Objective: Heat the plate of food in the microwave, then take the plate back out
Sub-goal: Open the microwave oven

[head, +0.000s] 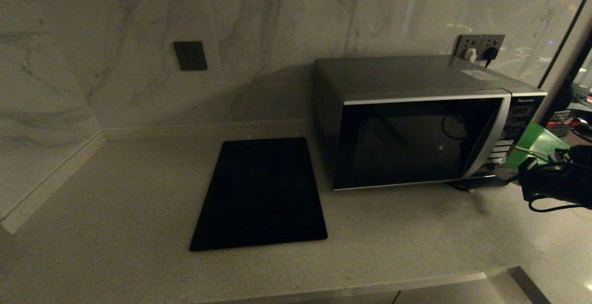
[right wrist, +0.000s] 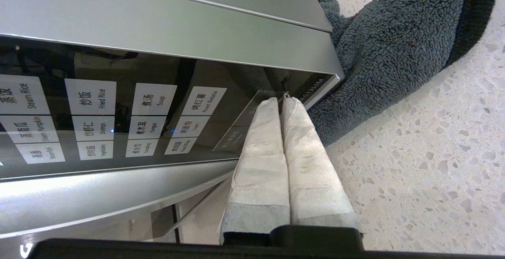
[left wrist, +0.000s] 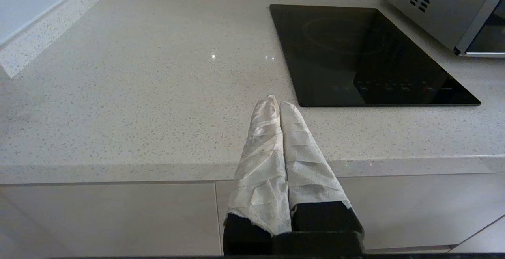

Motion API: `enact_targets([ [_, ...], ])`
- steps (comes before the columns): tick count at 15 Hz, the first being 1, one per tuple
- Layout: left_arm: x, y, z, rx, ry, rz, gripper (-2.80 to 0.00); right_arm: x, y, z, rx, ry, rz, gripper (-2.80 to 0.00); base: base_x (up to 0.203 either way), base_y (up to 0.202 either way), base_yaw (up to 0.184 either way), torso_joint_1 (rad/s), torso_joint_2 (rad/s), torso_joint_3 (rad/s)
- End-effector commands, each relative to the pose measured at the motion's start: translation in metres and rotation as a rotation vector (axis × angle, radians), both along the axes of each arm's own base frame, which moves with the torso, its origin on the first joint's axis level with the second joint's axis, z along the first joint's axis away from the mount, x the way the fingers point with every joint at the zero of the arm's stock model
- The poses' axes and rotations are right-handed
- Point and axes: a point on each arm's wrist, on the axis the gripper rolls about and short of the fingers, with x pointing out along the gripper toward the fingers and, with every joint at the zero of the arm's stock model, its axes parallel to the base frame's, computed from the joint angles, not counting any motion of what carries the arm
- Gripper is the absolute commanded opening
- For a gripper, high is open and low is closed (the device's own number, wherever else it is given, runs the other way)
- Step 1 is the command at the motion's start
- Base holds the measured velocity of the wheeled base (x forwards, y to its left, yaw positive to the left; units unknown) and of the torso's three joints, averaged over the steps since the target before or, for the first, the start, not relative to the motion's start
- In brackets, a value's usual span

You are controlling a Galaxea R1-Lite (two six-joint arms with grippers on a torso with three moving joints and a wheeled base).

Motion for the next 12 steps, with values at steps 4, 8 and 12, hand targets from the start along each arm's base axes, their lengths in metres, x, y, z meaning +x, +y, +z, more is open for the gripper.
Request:
enact_targets([
  [4, 0.0, 0.0, 0.0, -0.001, 0.001, 0.001, -2.8, -0.024, -0.001, 0.001, 0.034, 0.043, -0.024, -2.8, 0.0, 0.0, 0.0, 0.0, 0.0, 0.0],
  [8, 0.0, 0.0, 0.0, -0.001, 0.001, 0.001, -2.8, -0.079, -0.002, 0.061, 0.003, -0.003, -0.097, -2.8, 0.0, 0.0, 0.0, 0.007, 0.0, 0.001],
  [12, 0.0, 0.0, 0.0, -0.001, 0.001, 0.001, -2.8, -0.167, 0.018, 0.153, -0.126, -0.053, -0.236, -2.8, 0.0, 0.0, 0.0, 0.0, 0.0, 0.0],
])
